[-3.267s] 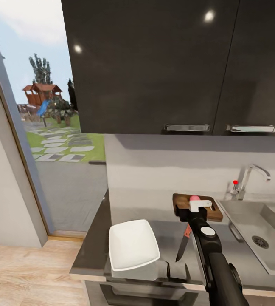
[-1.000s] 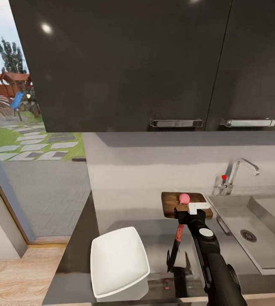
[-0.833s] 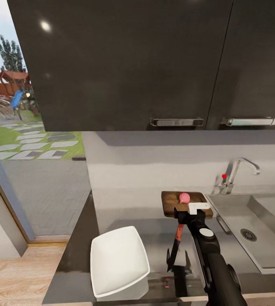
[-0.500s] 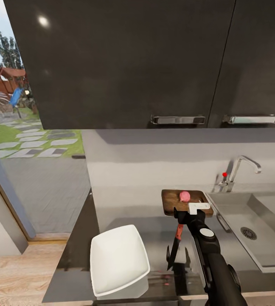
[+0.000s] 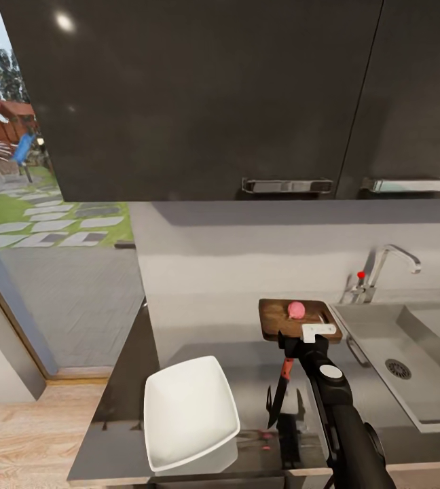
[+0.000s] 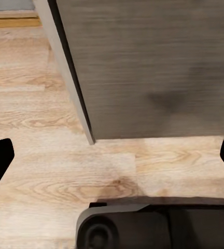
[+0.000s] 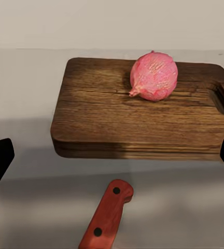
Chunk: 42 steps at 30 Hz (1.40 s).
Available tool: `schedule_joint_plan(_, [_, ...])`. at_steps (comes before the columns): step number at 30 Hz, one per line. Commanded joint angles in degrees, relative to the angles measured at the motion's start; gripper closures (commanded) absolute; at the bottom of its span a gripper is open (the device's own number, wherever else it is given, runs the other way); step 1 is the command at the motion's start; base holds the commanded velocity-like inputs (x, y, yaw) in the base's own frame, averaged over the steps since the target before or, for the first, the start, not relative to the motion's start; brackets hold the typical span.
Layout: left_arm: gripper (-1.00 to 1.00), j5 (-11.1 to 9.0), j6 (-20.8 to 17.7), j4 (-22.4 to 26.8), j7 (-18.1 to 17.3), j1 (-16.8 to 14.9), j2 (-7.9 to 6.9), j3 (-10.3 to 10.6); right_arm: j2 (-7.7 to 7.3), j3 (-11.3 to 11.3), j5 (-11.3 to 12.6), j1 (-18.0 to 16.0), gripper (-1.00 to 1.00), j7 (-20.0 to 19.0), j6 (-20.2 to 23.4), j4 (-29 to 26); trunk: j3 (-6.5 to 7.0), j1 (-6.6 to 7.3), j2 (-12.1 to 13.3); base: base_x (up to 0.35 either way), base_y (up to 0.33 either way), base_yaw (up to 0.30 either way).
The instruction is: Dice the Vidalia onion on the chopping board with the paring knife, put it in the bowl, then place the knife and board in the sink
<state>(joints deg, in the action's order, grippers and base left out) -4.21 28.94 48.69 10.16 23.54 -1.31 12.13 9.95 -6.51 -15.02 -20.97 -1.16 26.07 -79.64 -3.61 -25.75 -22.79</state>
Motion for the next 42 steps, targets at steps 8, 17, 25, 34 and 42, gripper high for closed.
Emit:
schedule_joint_plan(8, [-1.00, -0.54, 0.03, -5.14, 0.39, 0.31, 0.65, 0.44, 0.05, -0.02, -0.38, -0.05, -1.00, -0.07, 0.30, -0.08, -0.85, -0.04, -0.13, 0.000, 0.000, 0.000])
schedule_joint_plan(17, [-1.00, -0.62, 0.06, -6.38, 0.39, 0.31, 0.78, 0.44, 0.05, -0.03, -0.43, -0.04, -1.00, -0.07, 0.30, -0.11, -1.66, -0.04, -0.13, 0.000, 0.000, 0.000])
schedule_joint_plan(25, [-1.00, -0.63, 0.00, -6.59, 0.39, 0.30, 0.84, 0.40, 0.05, -0.19, -0.45, -0.03, -1.00, -0.07, 0.30, -0.15, -2.38, -0.04, -0.13, 0.000, 0.000, 0.000])
schedule_joint_plan(34, [-1.00, -0.63, -0.02, -7.21, 0.39, 0.28, 0.87, 0.40, 0.04, -0.20, -0.45, -0.03, -1.00, -0.07, 0.30, -0.16, -3.19, -0.04, -0.13, 0.153, -0.027, 0.000])
schedule_joint_plan(42, [-1.00, -0.63, 0.06, -7.39, 0.31, 0.29, 0.82, 0.37, 0.05, -0.18, -0.45, -0.03, -1.00, -0.07, 0.30, -0.16, -3.92, -0.04, -0.13, 0.084, -0.035, 0.000])
